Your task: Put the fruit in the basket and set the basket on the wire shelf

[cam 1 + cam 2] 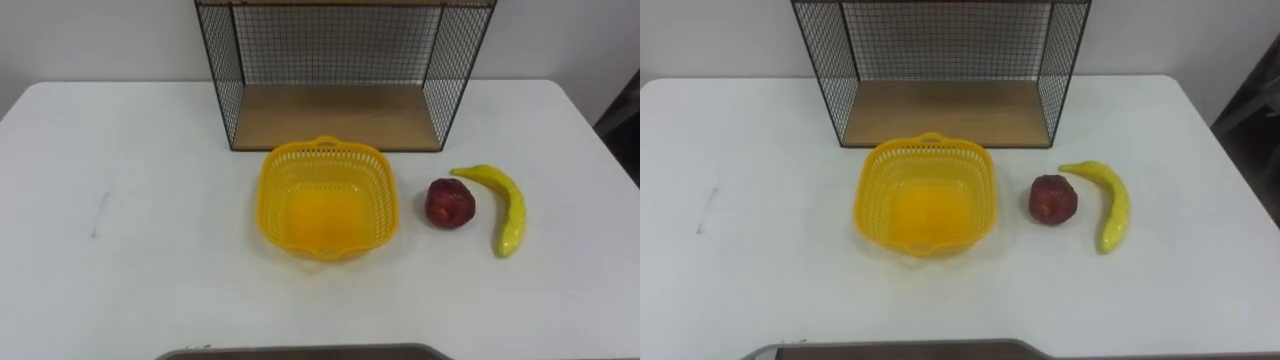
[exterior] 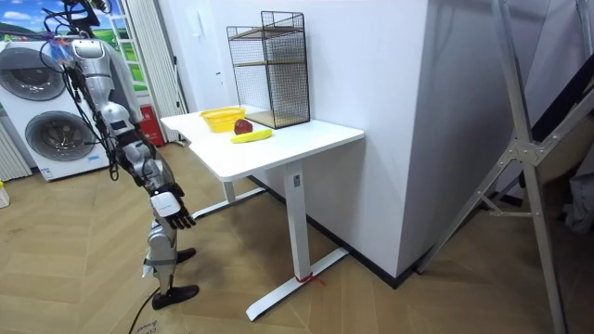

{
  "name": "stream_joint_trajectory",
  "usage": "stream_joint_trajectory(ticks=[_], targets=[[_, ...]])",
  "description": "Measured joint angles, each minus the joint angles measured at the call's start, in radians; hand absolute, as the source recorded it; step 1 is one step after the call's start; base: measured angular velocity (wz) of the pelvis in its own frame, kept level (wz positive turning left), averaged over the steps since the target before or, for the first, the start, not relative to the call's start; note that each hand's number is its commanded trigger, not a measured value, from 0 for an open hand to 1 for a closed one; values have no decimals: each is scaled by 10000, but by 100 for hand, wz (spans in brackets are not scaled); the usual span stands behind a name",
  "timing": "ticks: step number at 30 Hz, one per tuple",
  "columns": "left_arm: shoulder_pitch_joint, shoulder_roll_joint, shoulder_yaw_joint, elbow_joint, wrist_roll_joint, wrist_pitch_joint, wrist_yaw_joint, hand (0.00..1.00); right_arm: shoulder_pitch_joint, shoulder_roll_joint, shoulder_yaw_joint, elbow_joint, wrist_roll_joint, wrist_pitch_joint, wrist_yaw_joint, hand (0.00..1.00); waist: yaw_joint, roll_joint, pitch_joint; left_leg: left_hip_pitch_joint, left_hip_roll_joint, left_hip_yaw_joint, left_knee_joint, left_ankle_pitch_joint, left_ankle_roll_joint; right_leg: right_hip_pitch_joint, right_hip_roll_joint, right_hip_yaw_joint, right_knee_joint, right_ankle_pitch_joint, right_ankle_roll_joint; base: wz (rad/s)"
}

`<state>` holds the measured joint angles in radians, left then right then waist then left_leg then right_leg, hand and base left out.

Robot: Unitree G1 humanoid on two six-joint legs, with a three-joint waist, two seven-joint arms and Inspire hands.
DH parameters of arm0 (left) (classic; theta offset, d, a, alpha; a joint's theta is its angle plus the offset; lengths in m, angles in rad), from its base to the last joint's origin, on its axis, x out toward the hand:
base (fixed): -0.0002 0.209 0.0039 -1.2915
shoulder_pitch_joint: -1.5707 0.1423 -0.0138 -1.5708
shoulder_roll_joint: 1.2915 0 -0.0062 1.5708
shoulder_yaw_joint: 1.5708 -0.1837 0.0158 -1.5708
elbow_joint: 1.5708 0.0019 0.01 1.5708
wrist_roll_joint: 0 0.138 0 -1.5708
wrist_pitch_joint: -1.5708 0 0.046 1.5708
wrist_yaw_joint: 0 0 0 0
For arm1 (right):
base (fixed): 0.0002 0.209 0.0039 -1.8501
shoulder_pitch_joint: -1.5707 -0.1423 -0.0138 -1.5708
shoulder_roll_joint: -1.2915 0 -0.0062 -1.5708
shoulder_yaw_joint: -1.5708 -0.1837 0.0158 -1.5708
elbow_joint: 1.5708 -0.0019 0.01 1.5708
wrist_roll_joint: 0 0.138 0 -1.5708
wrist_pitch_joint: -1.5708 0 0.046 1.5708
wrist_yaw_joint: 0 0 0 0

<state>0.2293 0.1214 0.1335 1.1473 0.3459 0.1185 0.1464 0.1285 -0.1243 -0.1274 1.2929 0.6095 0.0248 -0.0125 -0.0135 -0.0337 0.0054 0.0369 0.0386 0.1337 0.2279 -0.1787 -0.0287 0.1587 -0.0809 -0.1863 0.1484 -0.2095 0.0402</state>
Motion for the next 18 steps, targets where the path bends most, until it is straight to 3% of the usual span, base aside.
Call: stream_joint_trajectory(ticks=[5, 9, 12, 15, 18], targets=[[282, -5, 544, -6, -29, -264, 411, 0, 70, -37, -2205, -180, 2959, -23, -807, 0, -618, 75, -17, 37, 11, 60, 31, -4, 4, -15, 5, 90, 30, -2, 0, -4], [519, 29, 1214, -289, -410, -443, 705, 0, 119, -60, -4267, -1267, 5463, -153, -2118, 0, -982, 152, -46, 242, 9, 262, -112, -14, 12, -25, -16, 274, 53, -16, 16, -16], [529, 132, 1423, -371, -418, -565, 938, 0, 109, -69, -5316, -2661, 6120, -475, -3329, 0, -1207, 115, -110, 183, 2, 283, -117, -13, 14, -152, -18, 357, 131, -23, 27, -5], [512, 160, 1431, -432, -388, -625, 1015, 0, 20, -147, -5969, -3779, 6043, -958, -4510, 0, -1260, 66, -136, 146, -1, 288, -118, -11, 17, -205, -20, 386, 230, -25, 30, -3], [544, 133, 1438, -578, -369, -565, 1037, 0, -1, -192, -6242, -5129, 5510, -1154, -6106, 0, -1288, -21, -142, 83, -12, 254, -110, -6, 22, -242, -21, 349, 232, -26, 31, 1]])
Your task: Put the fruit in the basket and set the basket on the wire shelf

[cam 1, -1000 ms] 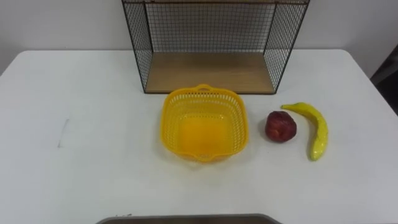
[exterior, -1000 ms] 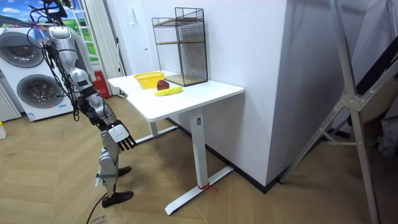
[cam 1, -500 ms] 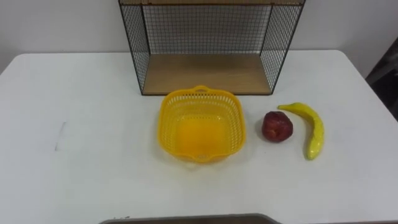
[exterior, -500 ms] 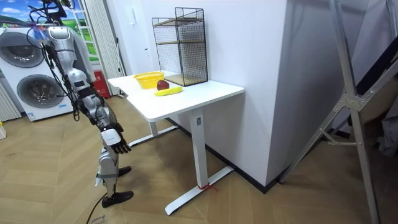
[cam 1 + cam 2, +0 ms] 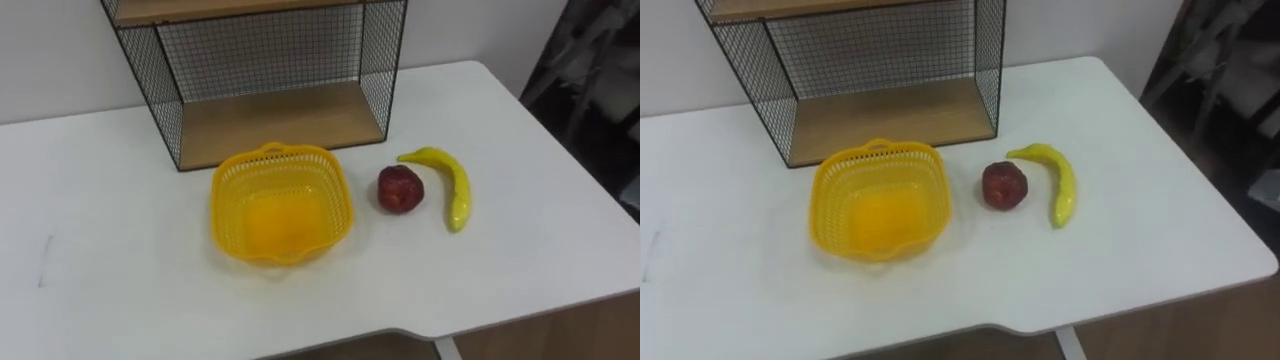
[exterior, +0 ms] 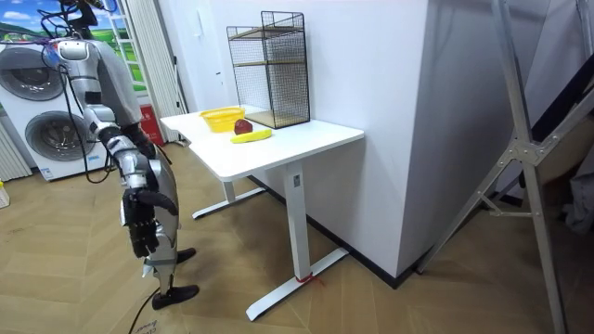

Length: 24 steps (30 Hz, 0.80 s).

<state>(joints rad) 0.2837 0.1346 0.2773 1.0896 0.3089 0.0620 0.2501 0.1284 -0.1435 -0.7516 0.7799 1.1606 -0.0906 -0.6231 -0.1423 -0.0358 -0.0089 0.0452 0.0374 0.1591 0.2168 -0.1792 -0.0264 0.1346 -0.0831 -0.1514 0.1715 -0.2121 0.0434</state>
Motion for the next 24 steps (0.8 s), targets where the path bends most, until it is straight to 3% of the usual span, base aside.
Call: stream_joint_trajectory(ticks=[2, 6, 10, 12, 15, 18, 20, 24], targets=[[79, -18, -53, -276, 2, 31, -3, 0, -6, -4, 11, -1240, -739, -56, -925, 0, -14, -6, 7, -69, -2, 5, 6, 5, 7, -87, -2, 18, 12, 0, 1, 0], [-38, 6, -218, -402, 8, 7, -38, 0, -159, -175, 556, -3517, -4205, -256, -2606, 0, 129, -50, 35, -86, -10, 60, -30, 6, 8, -200, -8, 88, 10, -14, 21, -4], [-41, 43, -477, -403, 41, -77, -71, 0, -258, -304, 1037, -5159, -7346, -433, -3542, 0, 157, -168, 87, -139, -29, 26, -113, 16, 14, -261, -7, 82, -7, -16, 25, 0], [-49, 64, -707, -375, 78, -117, -159, 0, -156, -314, 1433, -6357, -9005, -452, -3741, 0, 356, -232, 130, -235, -32, 55, -118, 18, 17, -394, -6, 142, 47, -8, 19, -8], [-188, 203, -1045, -268, 76, -206, -318, 0, -116, -654, 2205, -7352, -10510, -557, -3671, 0, 644, -276, 168, -290, -27, 130, -129, 18, 17, -536, -6, 237, 122, -7, 18, -10], [-268, 351, -1206, -171, 60, -400, -466, 0, -187, -1072, 3019, -7647, -10979, -622, -3112, 0, 909, -362, 186, -299, -27, 131, -181, 17, 17, -580, -2, 268, 136, -5, 17, 0], [-266, 431, -1376, -75, 66, -408, -508, 0, -200, -1188, 3476, -7647, -11086, -609, -2595, 0, 990, -431, 232, -201, -27, 130, -191, 14, 14, -488, -3, 263, 138, -3, 17, 0], [-282, 424, -1397, -85, 97, -430, -803, 0, -214, -1203, 4283, -7649, -11705, -600, -1024, 0, 1207, -398, 225, -197, -22, 66, -262, 7, 12, -483, -8, 121, 136, 23, 29, 4]])
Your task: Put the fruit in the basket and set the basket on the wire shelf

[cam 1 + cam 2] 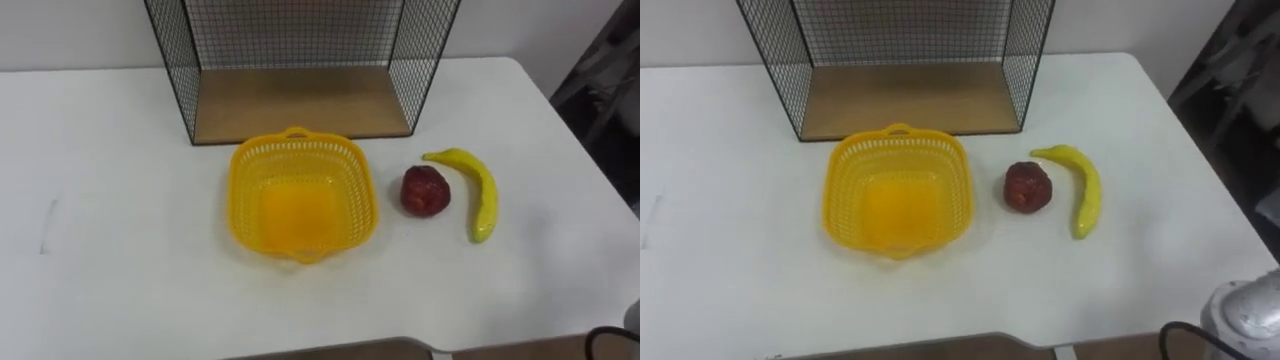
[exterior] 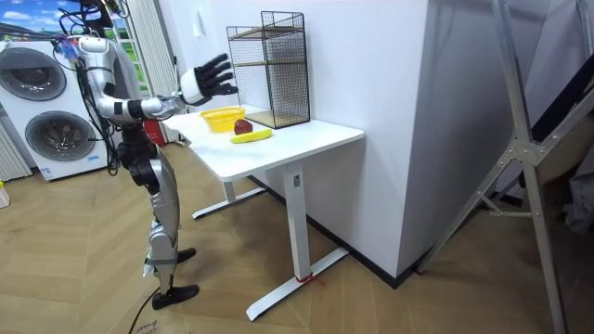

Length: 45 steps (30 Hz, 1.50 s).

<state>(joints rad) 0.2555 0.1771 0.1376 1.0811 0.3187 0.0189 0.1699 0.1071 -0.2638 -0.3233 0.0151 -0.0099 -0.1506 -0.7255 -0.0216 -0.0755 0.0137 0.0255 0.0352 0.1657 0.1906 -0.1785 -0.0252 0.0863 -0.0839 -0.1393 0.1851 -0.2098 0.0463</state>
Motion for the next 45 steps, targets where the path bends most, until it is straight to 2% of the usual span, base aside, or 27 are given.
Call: stream_joint_trajectory(ticks=[4, 6, 11, 14, 20, 23, 30, 45], targets=[[93, -8, -66, -24, 30, 2, -141, 0, -81, -161, 569, 6, 17, 10, 1192, 0, 62, 146, -78, -19, 0, -63, 4, 1, 1, 17, -4, -92, -1, 3, -1, 6], [123, -8, -272, -26, 32, 33, -290, 0, -115, -257, 1011, 11, 24, 19, 1939, 0, 85, 270, -144, -17, -1, -83, 4, 5, 0, 34, -11, -149, 0, 2, -1, 2], [78, -36, -453, -18, 35, 23, -557, 0, -125, -292, 1817, 108, 57, 135, 3375, 0, 223, 312, -106, 105, -1, -144, 66, 10, -1, 260, -10, -180, -7, 2, -1, 3], [10, -35, -462, -40, 32, 15, -715, 0, -123, -285, 2184, 251, 55, 135, 4176, 0, 262, 222, -37, 115, -9, -292, 137, 9, 0, 353, -17, -310, -13, 2, -1, 12], [40, -72, -790, -115, 72, 19, -947, 0, -110, -229, 2821, 235, 4, 141, 5263, 0, 381, 212, -45, 29, -11, -343, 160, 9, -1, 375, -4, -278, -7, 6, -9, 1], [-29, -77, -836, -113, 234, 21, -949, 0, -113, -121, 2838, 260, 20, 141, 5346, 0, 541, 246, -44, 19, -13, -345, 245, 10, 3, 343, -5, -292, -5, 8, -12, 0], [-105, -86, -863, -260, 266, 15, -922, 0, -175, -93, 2855, 260, 53, 140, 5324, 0, 554, 356, -47, 9, -14, -383, 285, 7, 5, 328, -5, -338, -9, 11, -17, 1], [-173, -87, -858, -272, 271, 28, -870, 0, -188, 45, 3046, 1032, 64, 136, 5289, 0, 594, 330, -69, 19, -14, -381, 293, 8, 5, 334, -5, -363, -5, 12, -18, 0]])
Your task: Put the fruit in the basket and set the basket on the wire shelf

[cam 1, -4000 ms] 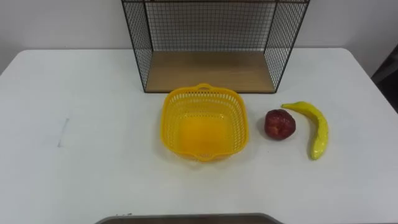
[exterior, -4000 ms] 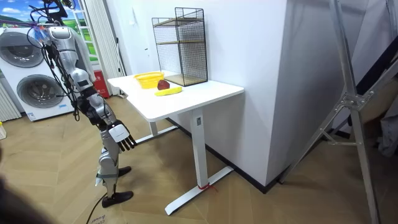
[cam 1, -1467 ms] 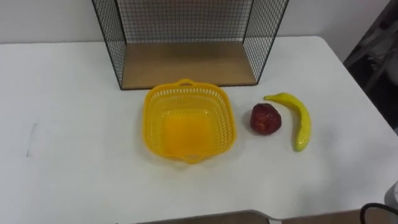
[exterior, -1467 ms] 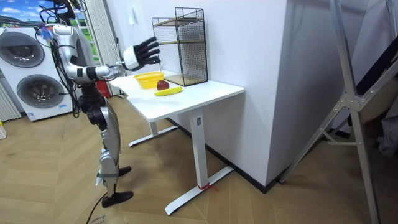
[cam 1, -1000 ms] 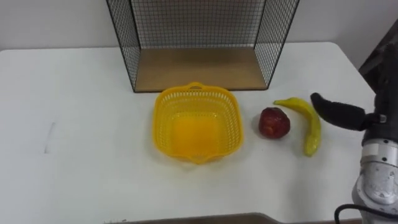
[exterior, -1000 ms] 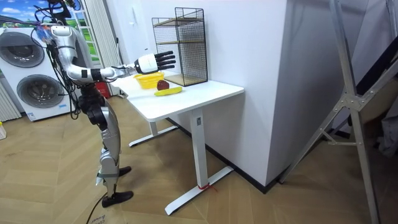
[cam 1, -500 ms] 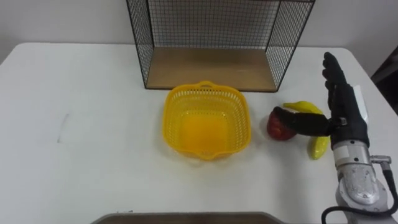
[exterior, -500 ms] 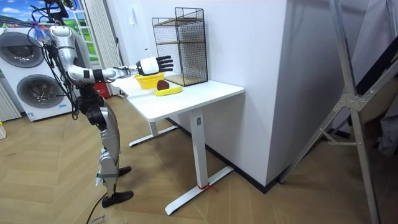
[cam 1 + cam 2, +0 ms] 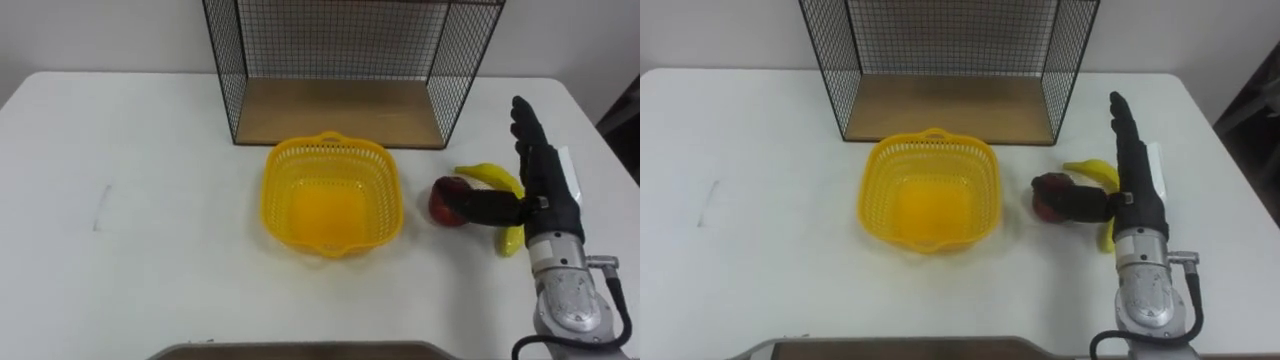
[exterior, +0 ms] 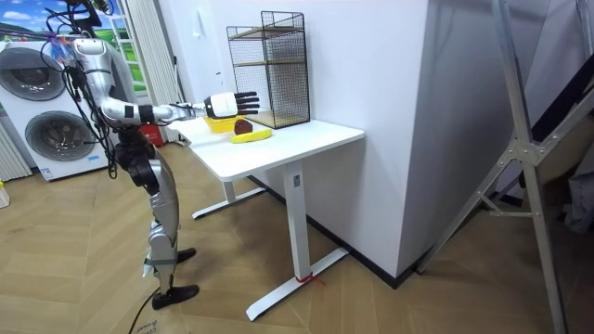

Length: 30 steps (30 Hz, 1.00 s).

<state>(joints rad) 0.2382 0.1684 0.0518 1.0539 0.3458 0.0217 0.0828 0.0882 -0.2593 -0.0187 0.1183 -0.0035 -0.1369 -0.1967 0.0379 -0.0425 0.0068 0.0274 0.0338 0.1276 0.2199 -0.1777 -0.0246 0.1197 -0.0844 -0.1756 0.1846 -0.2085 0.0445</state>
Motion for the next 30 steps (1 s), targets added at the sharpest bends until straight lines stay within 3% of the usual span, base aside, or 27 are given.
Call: stream_joint_trajectory(ticks=[11, 16, 20, 30], targets=[[-74, 2, -185, 238, 203, 131, 23, 0, -157, 6, 442, 993, 21, 88, 337, 0, 7, -69, -54, -55, -1, -141, 41, 2, -1, 29, -1, -164, 6, 8, -10, 3], [-43, 34, -89, 255, 434, 240, -89, 0, -446, 0, 455, 1525, -8, 404, 769, 0, 50, -93, -37, -21, -3, -157, 38, 3, -1, 78, -1, -166, 2, 8, -11, 0], [-109, 32, -57, 240, 622, 236, -124, 0, -530, 0, 457, 1754, -9, 430, 1005, 0, 223, -107, -24, -21, -6, -166, 28, 3, -1, 76, -1, -166, -3, 8, -11, 0], [-13, 29, 117, -63, 983, 238, -406, 0, -1279, -5, 479, 2849, -172, 555, 1779, 0, 265, -270, 10, -127, -33, -247, 111, 1, 3, 122, -23, -261, -16, 6, -9, 2]])
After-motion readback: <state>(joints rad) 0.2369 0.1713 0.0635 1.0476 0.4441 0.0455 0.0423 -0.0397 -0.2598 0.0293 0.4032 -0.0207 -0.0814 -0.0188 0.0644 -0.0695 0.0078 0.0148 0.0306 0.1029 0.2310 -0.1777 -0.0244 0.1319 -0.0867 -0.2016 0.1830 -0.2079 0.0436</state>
